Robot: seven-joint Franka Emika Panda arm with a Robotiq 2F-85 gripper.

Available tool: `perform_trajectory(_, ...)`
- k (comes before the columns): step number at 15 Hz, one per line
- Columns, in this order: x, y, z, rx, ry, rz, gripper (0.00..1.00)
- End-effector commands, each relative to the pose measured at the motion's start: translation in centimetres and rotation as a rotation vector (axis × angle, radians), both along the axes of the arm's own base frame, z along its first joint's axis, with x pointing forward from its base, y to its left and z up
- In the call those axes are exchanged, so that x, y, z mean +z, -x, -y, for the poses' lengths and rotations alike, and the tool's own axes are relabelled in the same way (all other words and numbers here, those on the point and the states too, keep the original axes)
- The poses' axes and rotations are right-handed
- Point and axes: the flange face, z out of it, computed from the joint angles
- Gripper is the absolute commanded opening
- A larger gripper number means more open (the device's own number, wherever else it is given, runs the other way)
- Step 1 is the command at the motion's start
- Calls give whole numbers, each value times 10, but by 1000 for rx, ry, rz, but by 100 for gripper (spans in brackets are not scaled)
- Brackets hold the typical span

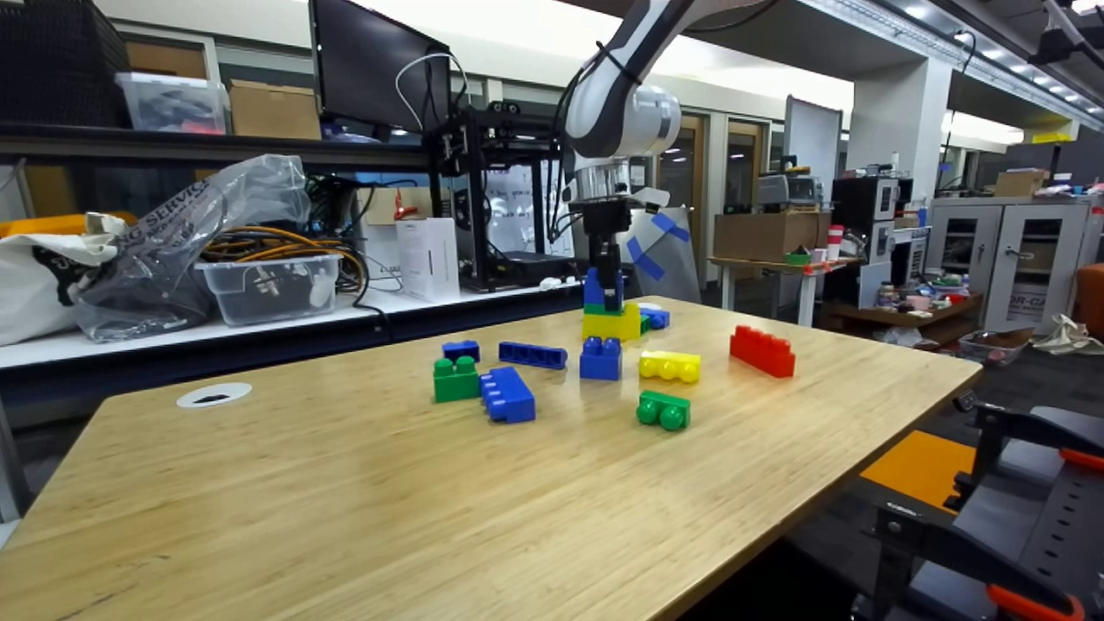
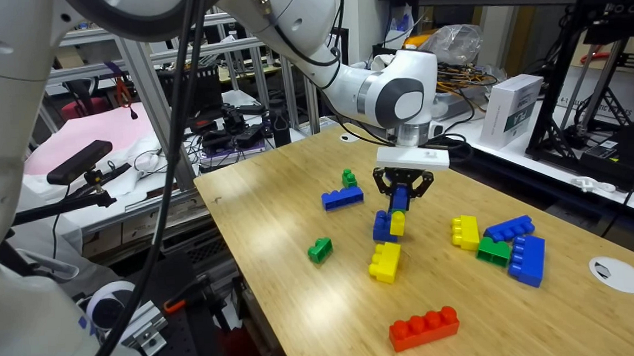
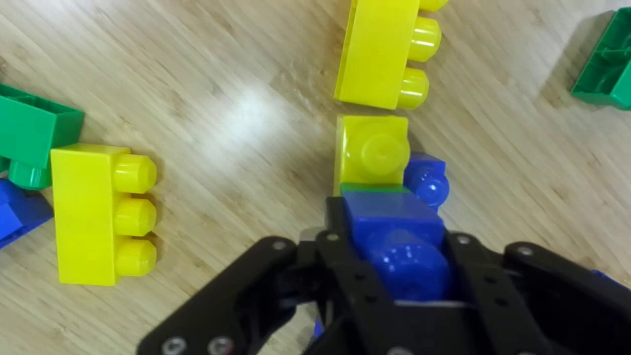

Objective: Build with the building blocks

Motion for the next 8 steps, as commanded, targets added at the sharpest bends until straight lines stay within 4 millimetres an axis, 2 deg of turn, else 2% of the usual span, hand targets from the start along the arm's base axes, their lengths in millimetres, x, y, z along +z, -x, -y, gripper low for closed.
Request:
perform_trajectory(1, -7, -4, 1, 11, -25, -32, 11)
perform_trajectory(8, -8, -3, -4, 18, -31, -44, 11)
